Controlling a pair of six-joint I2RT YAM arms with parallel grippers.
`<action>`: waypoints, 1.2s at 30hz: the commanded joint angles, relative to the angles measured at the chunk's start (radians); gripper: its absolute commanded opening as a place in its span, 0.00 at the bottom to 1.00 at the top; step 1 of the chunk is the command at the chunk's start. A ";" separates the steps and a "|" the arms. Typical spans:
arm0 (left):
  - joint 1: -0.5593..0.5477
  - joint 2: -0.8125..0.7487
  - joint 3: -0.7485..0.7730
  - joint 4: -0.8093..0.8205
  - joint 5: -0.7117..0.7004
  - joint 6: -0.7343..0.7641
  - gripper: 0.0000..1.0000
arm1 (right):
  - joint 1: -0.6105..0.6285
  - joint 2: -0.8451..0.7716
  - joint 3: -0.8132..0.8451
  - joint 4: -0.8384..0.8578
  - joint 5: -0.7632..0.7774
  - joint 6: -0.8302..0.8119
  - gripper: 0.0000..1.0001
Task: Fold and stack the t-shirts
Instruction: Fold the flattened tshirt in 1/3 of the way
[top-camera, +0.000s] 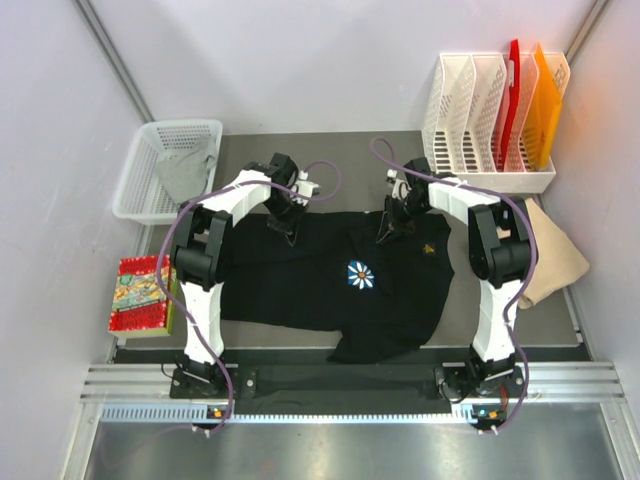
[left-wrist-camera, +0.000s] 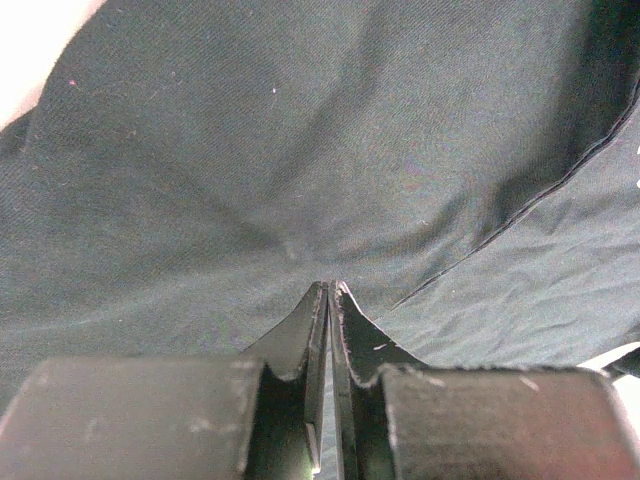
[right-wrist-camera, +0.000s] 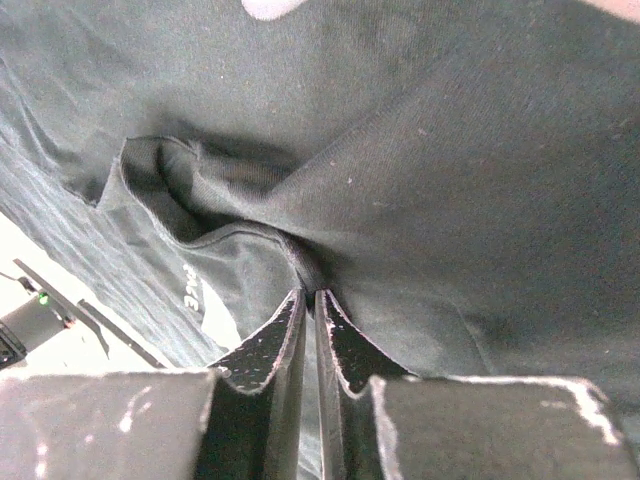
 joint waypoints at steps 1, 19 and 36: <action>0.000 -0.038 0.019 0.019 0.011 0.002 0.09 | 0.031 -0.096 0.027 -0.022 -0.016 -0.003 0.08; 0.000 -0.053 0.011 0.023 -0.009 0.017 0.09 | 0.246 -0.338 -0.219 -0.128 -0.055 -0.032 0.10; 0.001 -0.064 0.012 0.023 -0.014 0.026 0.10 | 0.105 -0.355 0.010 -0.156 0.135 0.022 0.59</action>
